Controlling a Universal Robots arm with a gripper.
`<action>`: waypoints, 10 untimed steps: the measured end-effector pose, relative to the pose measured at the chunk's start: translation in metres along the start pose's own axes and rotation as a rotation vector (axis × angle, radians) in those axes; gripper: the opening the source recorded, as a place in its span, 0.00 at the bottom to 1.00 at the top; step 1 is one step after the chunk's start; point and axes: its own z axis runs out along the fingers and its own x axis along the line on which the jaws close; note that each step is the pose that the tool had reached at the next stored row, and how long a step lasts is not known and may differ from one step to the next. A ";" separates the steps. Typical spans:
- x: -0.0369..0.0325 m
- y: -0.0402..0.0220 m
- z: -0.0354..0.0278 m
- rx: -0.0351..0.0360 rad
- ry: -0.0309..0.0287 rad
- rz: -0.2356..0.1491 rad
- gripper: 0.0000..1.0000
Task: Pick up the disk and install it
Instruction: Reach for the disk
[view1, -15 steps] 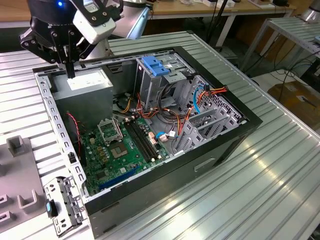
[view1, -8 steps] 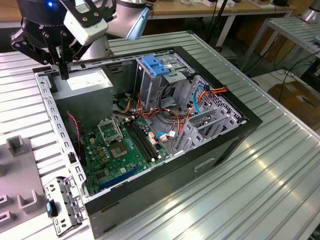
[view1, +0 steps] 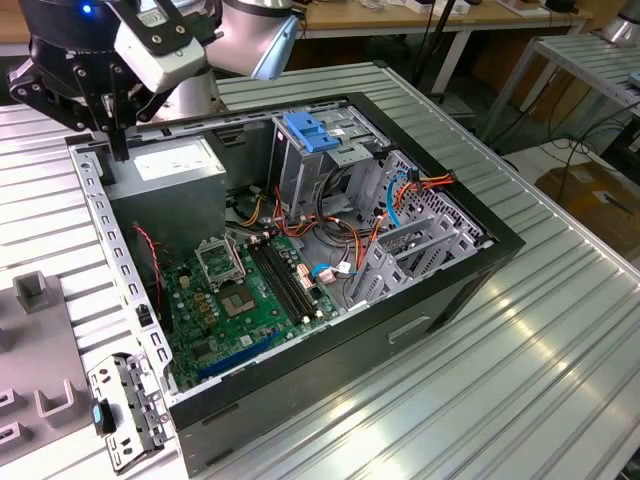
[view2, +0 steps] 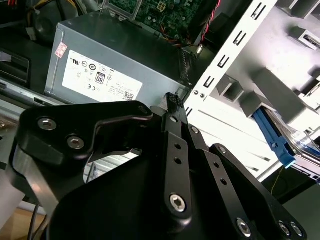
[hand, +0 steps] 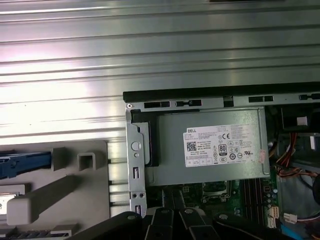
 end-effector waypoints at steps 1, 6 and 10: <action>0.0016 -0.0001 0.0000 0.0000 0.0002 0.000 0.11; 0.0082 -0.0006 -0.0001 0.0001 0.0011 0.000 0.11; 0.0132 -0.0010 0.0000 0.0001 0.0015 0.000 0.11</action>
